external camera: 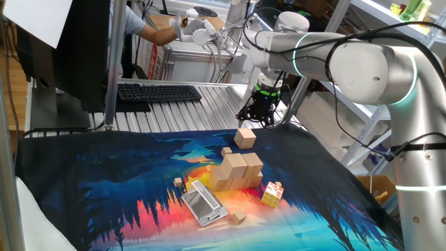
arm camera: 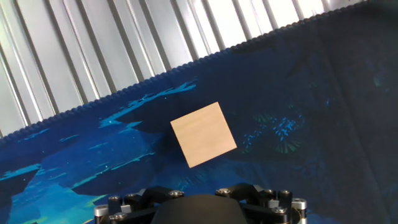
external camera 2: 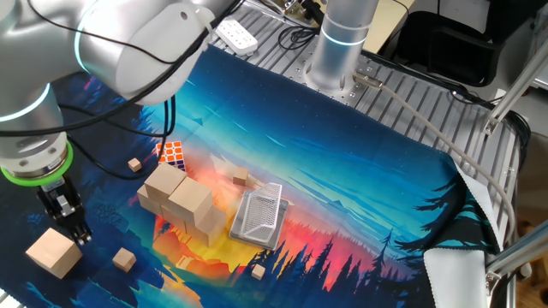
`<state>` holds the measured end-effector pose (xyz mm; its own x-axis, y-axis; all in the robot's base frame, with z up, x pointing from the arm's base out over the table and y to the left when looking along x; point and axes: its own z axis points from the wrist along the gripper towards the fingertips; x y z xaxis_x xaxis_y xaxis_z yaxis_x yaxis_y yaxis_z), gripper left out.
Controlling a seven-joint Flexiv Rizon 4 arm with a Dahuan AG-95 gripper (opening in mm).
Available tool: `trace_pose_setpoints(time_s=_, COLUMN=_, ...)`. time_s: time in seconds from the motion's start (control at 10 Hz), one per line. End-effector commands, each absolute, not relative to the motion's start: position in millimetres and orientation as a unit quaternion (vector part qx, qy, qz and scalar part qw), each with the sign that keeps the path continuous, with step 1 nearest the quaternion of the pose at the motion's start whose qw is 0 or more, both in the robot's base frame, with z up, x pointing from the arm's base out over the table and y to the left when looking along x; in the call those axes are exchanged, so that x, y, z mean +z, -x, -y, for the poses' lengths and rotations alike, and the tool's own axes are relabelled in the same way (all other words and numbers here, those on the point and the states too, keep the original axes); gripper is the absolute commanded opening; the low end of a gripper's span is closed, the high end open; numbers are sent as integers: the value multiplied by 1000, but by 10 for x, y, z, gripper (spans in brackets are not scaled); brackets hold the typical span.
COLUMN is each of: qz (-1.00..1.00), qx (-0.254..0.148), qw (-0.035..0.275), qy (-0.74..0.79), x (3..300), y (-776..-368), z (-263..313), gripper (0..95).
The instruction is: Stack the blocks into a pyramid shape
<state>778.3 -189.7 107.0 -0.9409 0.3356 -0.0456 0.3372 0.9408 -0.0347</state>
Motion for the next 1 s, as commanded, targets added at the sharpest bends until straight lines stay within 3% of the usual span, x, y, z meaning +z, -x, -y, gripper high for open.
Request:
trace_pose_setpoints(time_s=0.1, qz=-985, qx=-24, qw=21, qy=-171, x=1045, y=-7775, z=1884, gripper=950)
trace_pose_setpoints(time_s=1.0, qz=-984, qx=-26, qw=19, qy=-173, x=1077, y=-7775, z=1886, gripper=950)
